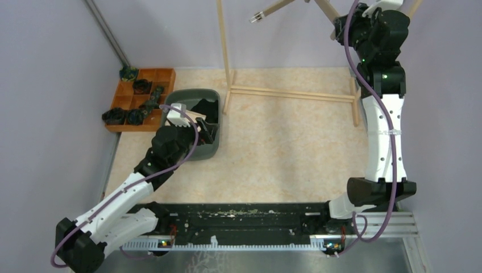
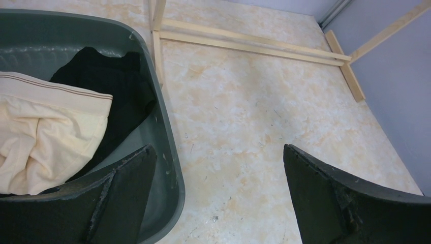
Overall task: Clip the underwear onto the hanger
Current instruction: Pick up the hanger from the clothesline.
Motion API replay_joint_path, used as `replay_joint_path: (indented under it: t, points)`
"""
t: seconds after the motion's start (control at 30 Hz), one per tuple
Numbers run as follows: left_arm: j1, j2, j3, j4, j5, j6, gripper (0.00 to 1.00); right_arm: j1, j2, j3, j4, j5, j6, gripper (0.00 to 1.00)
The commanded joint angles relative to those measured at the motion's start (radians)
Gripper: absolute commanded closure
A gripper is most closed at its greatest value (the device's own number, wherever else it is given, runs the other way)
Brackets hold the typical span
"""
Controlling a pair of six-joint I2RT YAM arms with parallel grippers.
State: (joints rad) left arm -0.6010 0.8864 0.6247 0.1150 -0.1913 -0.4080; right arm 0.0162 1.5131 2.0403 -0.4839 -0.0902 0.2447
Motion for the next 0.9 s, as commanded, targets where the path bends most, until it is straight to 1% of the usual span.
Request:
replay_joint_path:
  t: [0.0, 0.57, 0.87]
  points:
    - [-0.008, -0.025, -0.010, 0.016, -0.002, -0.006, 0.01, -0.008, -0.058, -0.008, 0.070, 0.030, 0.020, 1.00]
    - [-0.007, -0.019, -0.011, 0.021, -0.005, -0.005, 0.01, -0.009, 0.041, 0.026, 0.029, -0.007, 0.011, 1.00]
    - [-0.008, -0.011, -0.014, 0.027, -0.008, -0.006, 0.01, -0.009, 0.022, 0.001, 0.029, -0.002, 0.011, 1.00]
